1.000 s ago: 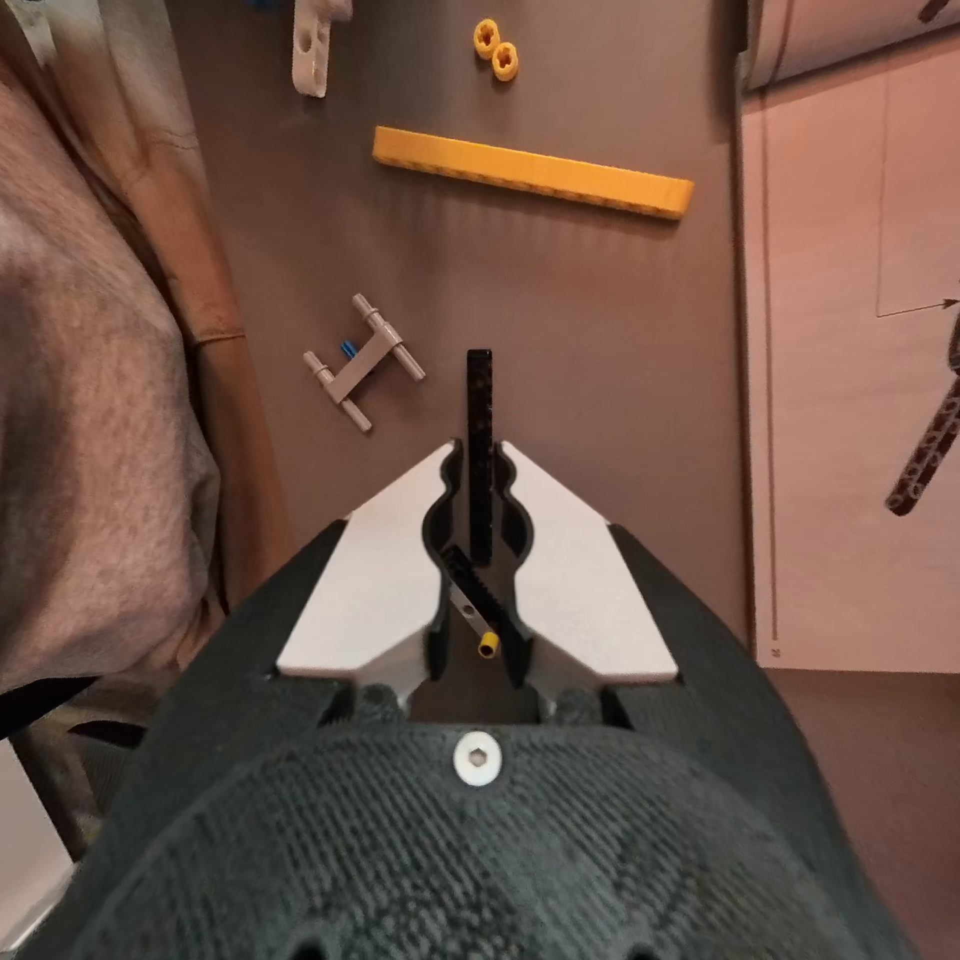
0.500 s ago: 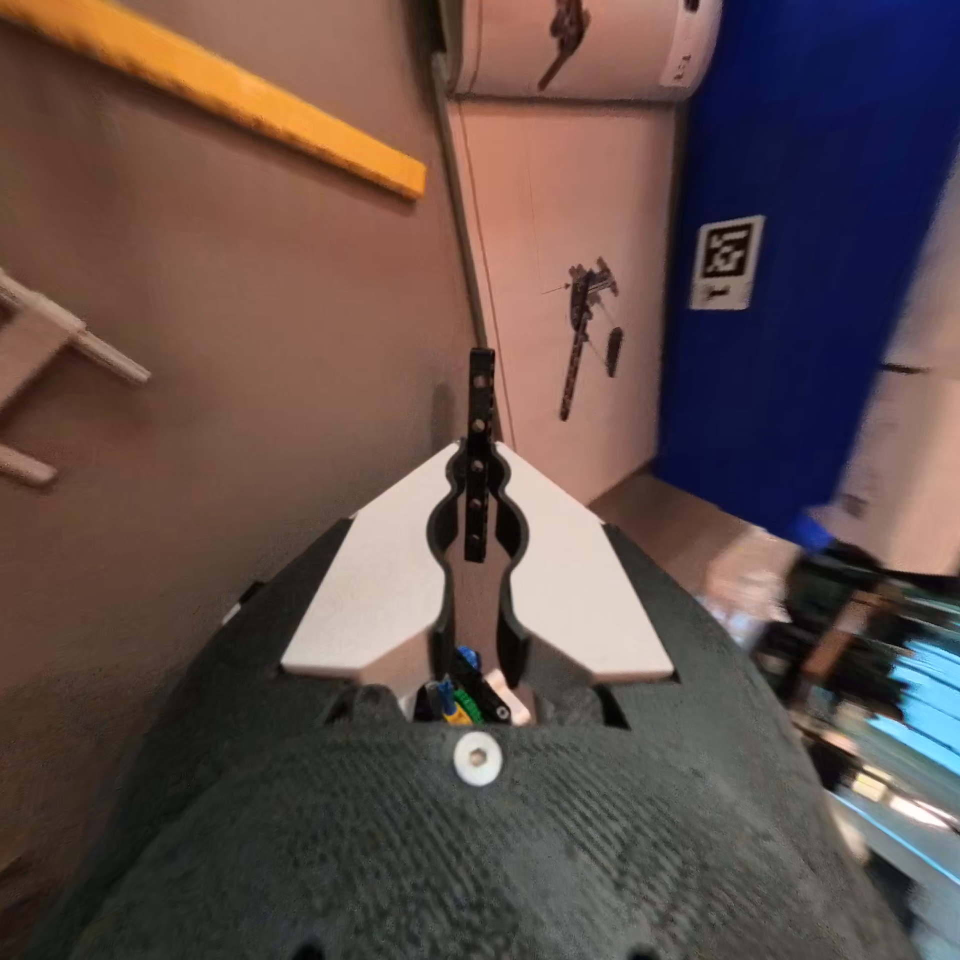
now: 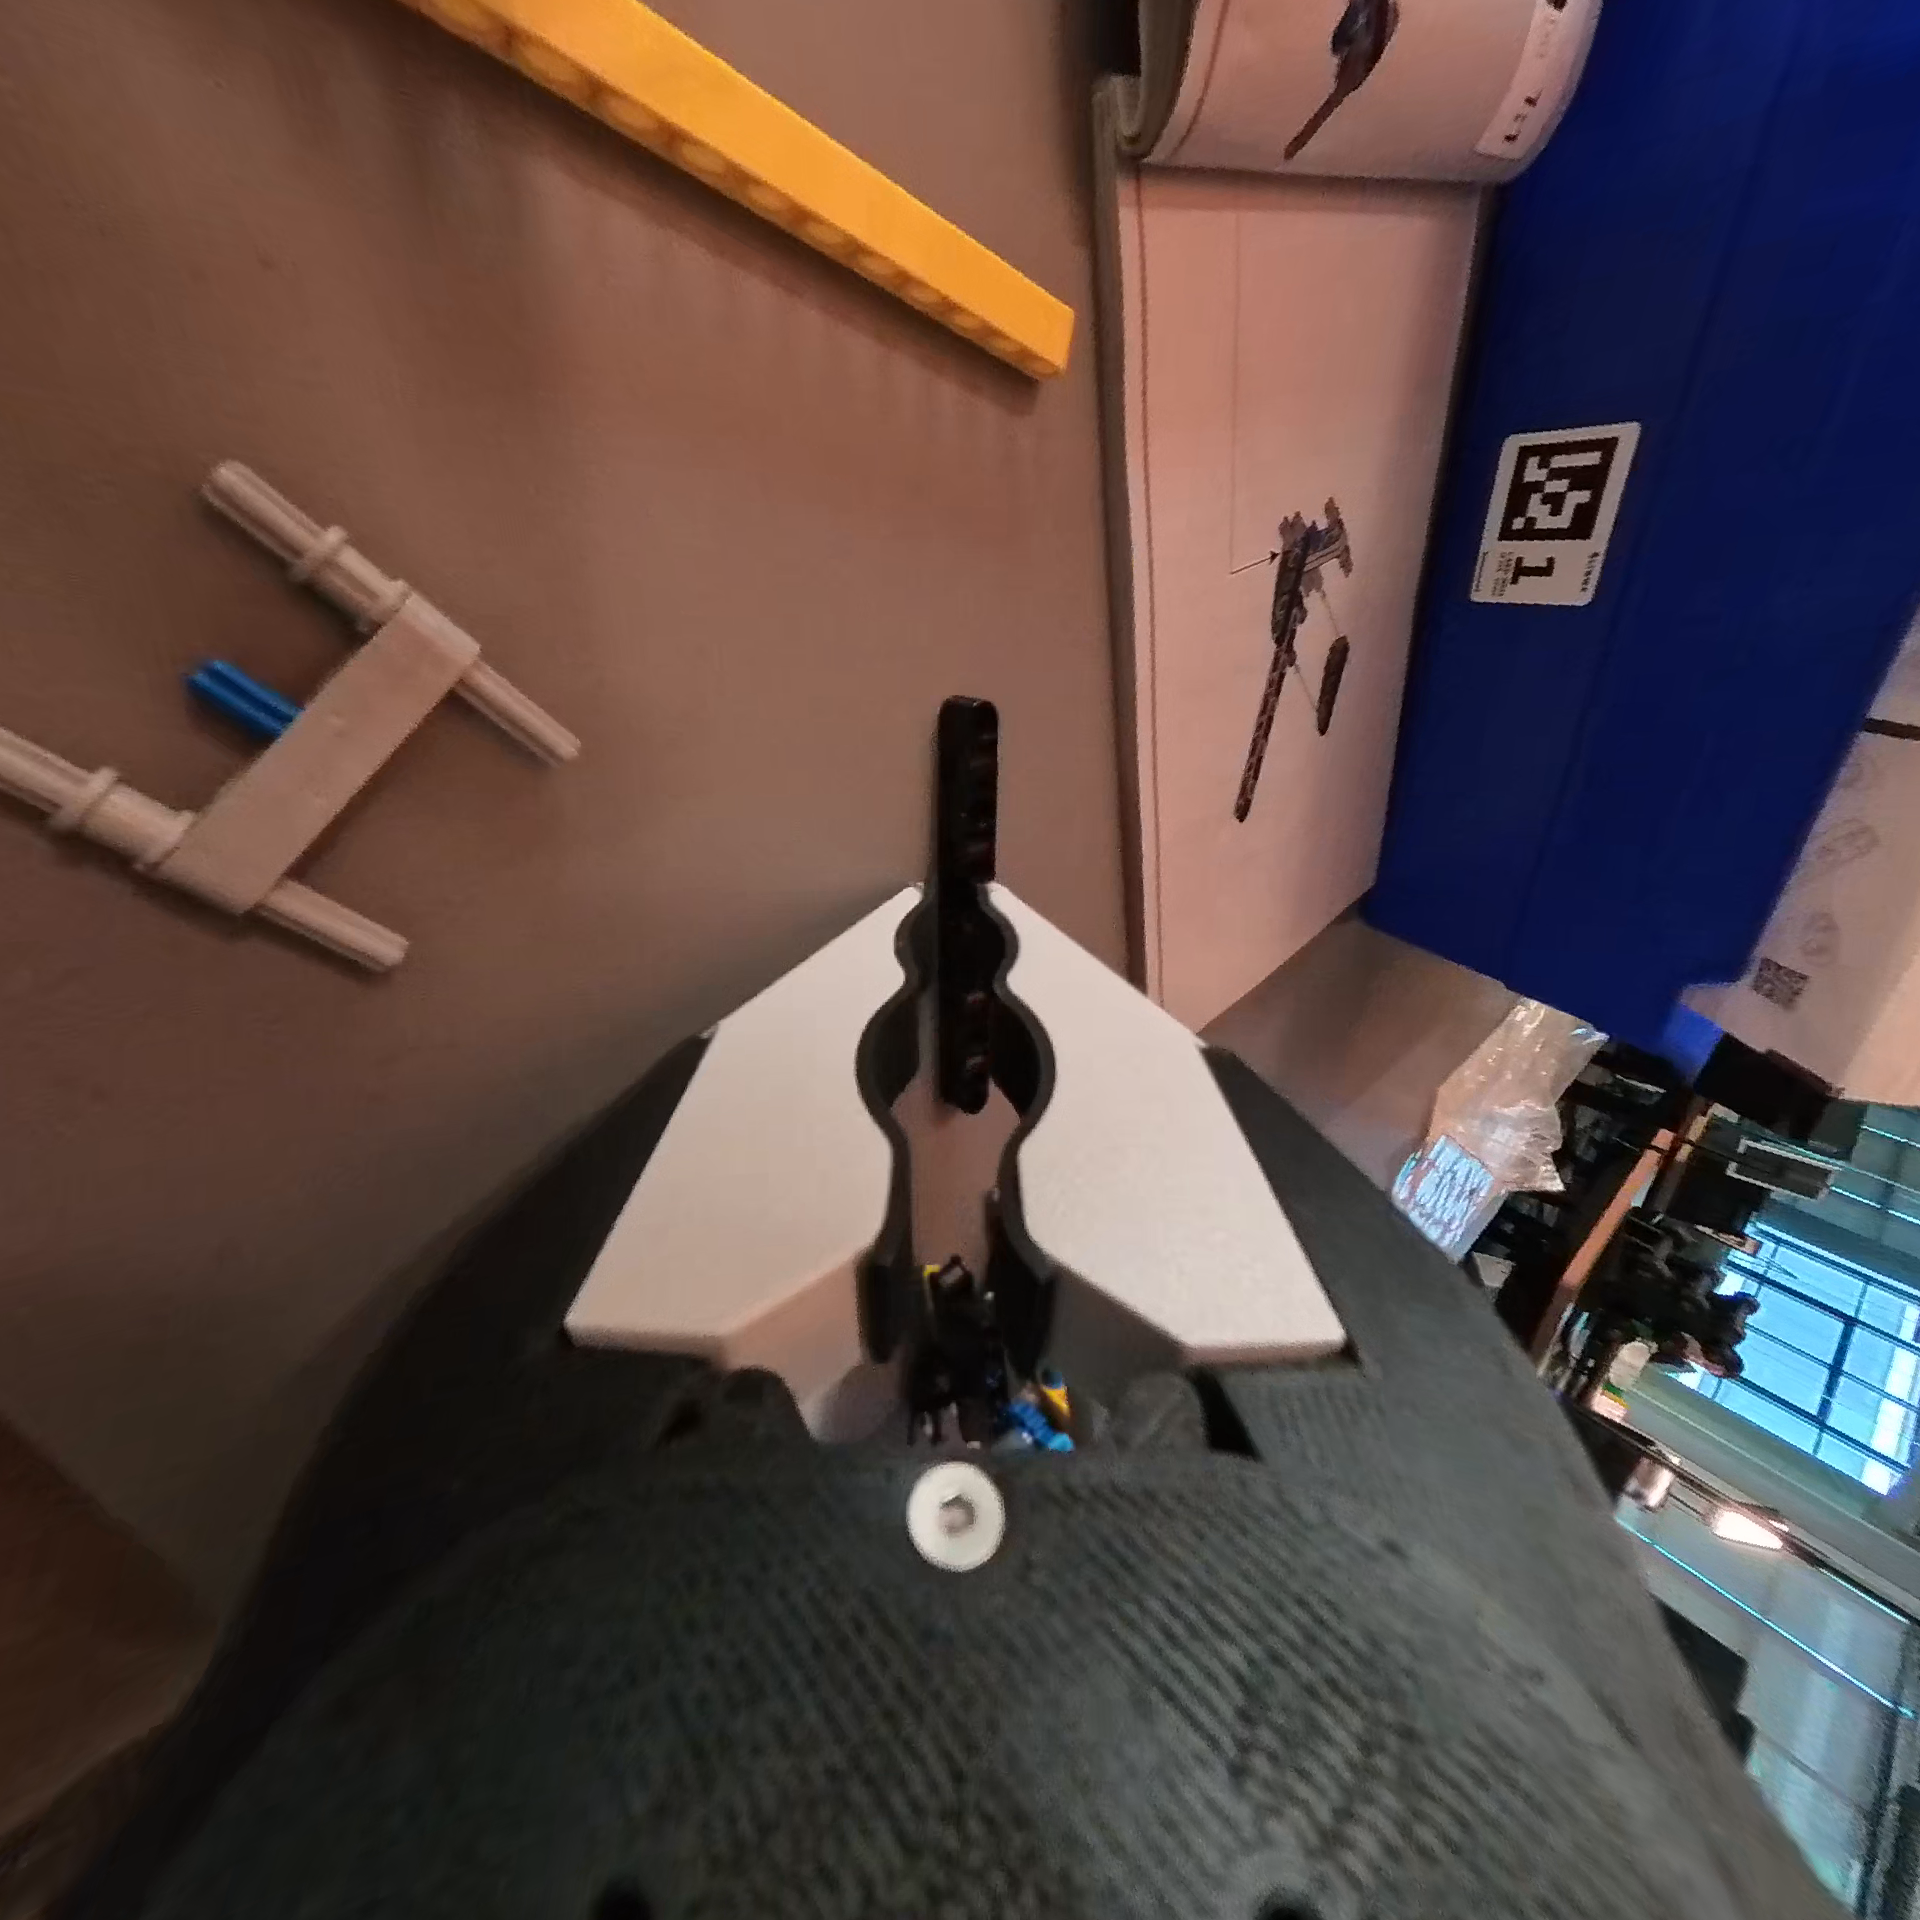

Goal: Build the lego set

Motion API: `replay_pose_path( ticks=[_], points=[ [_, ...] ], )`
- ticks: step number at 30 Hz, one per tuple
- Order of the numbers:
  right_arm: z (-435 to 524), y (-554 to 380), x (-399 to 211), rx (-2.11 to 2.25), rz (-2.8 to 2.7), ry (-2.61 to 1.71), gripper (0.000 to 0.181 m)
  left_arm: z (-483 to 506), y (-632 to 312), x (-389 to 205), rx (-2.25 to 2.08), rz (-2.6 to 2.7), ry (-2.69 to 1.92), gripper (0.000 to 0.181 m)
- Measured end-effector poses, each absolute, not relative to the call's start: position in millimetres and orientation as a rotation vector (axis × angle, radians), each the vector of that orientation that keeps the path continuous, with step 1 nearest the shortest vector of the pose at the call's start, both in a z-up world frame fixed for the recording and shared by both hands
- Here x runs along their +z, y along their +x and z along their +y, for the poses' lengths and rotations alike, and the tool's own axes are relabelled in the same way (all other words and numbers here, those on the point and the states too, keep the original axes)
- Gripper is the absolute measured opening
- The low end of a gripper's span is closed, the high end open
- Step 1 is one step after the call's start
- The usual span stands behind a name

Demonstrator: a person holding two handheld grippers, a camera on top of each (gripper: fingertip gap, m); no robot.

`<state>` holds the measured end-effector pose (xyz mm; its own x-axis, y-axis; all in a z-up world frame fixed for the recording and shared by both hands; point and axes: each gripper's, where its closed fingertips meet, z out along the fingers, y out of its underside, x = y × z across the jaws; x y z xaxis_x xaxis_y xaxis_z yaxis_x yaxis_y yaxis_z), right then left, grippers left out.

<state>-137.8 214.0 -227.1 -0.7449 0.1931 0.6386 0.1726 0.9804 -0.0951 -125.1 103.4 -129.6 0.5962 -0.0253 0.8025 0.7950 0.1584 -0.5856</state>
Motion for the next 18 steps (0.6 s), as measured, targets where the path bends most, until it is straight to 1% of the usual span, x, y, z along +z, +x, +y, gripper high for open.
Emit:
replay_pose_path(
  ticks=[3, 6, 8, 12, 14, 16, 18],
  points=[
    [211.9, -133.5, -226.7, 0.063, -2.445, -0.273, 0.006, 103.8, -124.5, -129.8, -0.673, -0.748, -1.292, 0.011],
    [209.4, -131.7, -221.6, 0.127, -2.469, -0.321, 0.014, 103.8, -124.5, -129.6, -0.674, -0.748, -1.292, 0.011],
    [206.2, -131.4, -214.7, 0.225, -2.494, -0.378, 0.018, 103.5, -124.8, -129.4, -0.673, -0.748, -1.29, 0.011],
    [207.9, -136.8, -203.9, 0.465, -2.564, -0.559, 0.02, 103.3, -125.2, -129.1, -0.677, -0.749, -1.285, 0.01],
    [217.7, -140.0, -206.0, 0.456, -2.635, -0.652, 0.023, 103.5, -124.9, -128.8, -0.68, -0.748, -1.283, 0.01],
    [217.7, -138.6, -208.7, 0.436, -2.724, -0.69, 0.032, 103.4, -125.0, -128.4, -0.682, -0.749, -1.279, 0.01],
    [207.8, -138.1, -210.0, 0.479, -2.784, -0.648, 0.031, 102.8, -125.7, -127.9, -0.683, -0.75, -1.273, 0.01]
  ],
)
